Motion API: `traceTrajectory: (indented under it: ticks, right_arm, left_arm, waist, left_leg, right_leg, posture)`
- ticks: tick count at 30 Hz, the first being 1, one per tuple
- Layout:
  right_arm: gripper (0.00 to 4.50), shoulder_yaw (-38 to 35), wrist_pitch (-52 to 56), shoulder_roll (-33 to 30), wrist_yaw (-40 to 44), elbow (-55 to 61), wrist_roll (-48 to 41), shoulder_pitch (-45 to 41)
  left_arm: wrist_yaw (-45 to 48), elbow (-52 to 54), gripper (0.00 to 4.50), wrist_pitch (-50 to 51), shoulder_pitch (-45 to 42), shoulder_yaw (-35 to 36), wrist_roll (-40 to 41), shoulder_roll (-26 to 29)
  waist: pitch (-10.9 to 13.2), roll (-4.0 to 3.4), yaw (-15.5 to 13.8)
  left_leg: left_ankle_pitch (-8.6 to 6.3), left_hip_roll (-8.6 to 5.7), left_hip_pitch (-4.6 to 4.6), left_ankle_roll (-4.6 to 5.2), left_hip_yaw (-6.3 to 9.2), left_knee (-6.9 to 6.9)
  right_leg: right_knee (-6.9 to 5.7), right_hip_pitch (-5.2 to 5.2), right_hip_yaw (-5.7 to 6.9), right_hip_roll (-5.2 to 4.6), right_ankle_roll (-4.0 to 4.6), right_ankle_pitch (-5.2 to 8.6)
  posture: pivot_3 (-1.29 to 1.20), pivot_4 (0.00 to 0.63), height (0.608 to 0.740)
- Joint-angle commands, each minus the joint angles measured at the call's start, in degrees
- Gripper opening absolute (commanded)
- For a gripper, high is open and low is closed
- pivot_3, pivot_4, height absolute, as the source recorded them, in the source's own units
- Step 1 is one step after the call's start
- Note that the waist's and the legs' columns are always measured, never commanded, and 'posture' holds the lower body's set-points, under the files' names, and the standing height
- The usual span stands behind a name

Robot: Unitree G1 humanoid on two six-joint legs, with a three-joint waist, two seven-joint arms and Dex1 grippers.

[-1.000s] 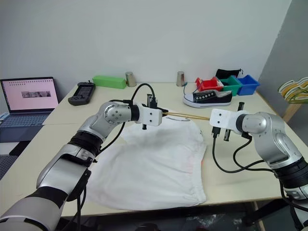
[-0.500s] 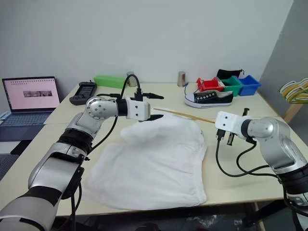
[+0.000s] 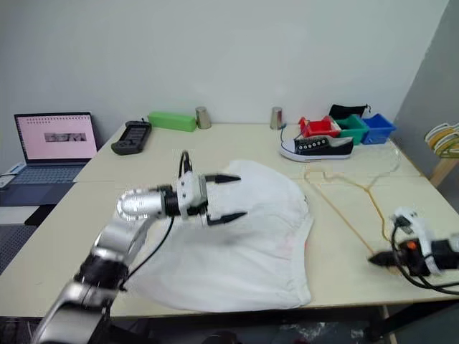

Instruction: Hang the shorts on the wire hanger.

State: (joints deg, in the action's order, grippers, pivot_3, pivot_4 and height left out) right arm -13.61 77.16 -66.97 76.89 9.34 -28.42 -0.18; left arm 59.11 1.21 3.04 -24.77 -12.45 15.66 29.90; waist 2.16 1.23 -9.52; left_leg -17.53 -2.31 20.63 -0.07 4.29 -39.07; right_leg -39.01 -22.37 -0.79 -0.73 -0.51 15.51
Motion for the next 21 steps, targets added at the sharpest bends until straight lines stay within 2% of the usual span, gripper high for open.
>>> traceTrajectory:
  ticks: [1, 6, 9, 12, 21]
  right_arm:
    - [0.00, -4.7, 2.6, -3.4, 2.7, 2.0, -4.9, 6.2]
    - [0.00, -9.5, 6.1, -3.5, 3.3, 6.5, -10.4, 17.3]
    - [0.00, -11.7, 7.9, 0.9, 0.1, 13.2, -12.7, 25.5]
    - [0.00, -13.4, 8.7, 3.9, -2.0, 16.8, -14.7, 29.7]
    - [0.00, -16.6, 9.7, 8.5, -7.3, 17.0, -18.1, 32.2]
  left_arm:
    - [-2.9, 9.2, 4.49, 6.3, 1.1, 0.8, 2.3, -0.5]
    - [-4.7, 11.7, 4.49, 9.4, 2.4, 1.0, 1.9, -1.0]
    - [-5.1, 12.5, 4.49, 9.8, 2.8, 0.9, 1.5, -1.2]
    - [-5.4, 13.2, 4.49, 10.2, 3.1, 0.8, 1.6, -1.2]
    - [-4.4, 14.1, 4.49, 10.3, 4.0, 0.0, 1.3, -0.8]
  waist:
    - [0.0, 0.00, 0.0]
    - [-0.1, -0.11, 0.1]
    - [0.0, 0.02, -0.2]
    - [0.0, 0.02, -0.4]
    - [0.0, 0.02, -0.9]
  left_leg:
    - [0.00, 0.01, -0.19, 0.00, 0.00, 0.00]
    - [-0.03, 0.00, -0.85, 0.05, -0.01, 0.09]
    - [-0.04, 0.00, -0.81, 0.06, 0.03, 0.10]
    - [-0.04, 0.01, -0.78, 0.06, 0.09, 0.10]
    - [-0.05, -0.03, -0.81, 0.06, 0.02, 0.10]
  right_leg:
    - [0.02, 0.19, 0.01, 0.02, -0.01, 0.01]
    - [0.13, 0.88, 0.00, 0.04, -0.39, 0.37]
    - [0.14, 0.84, 0.03, 0.04, -0.41, 0.38]
    - [0.15, 0.85, 0.08, 0.03, -0.41, 0.38]
    - [0.26, 0.90, 0.03, -0.03, -0.47, 0.41]
  posture:
    - [0.23, 0.000, 0.740]
    - [0.23, 0.000, 0.740]
    - [0.24, 0.000, 0.740]
    - [0.25, 0.000, 0.740]
    - [0.24, 0.000, 0.740]
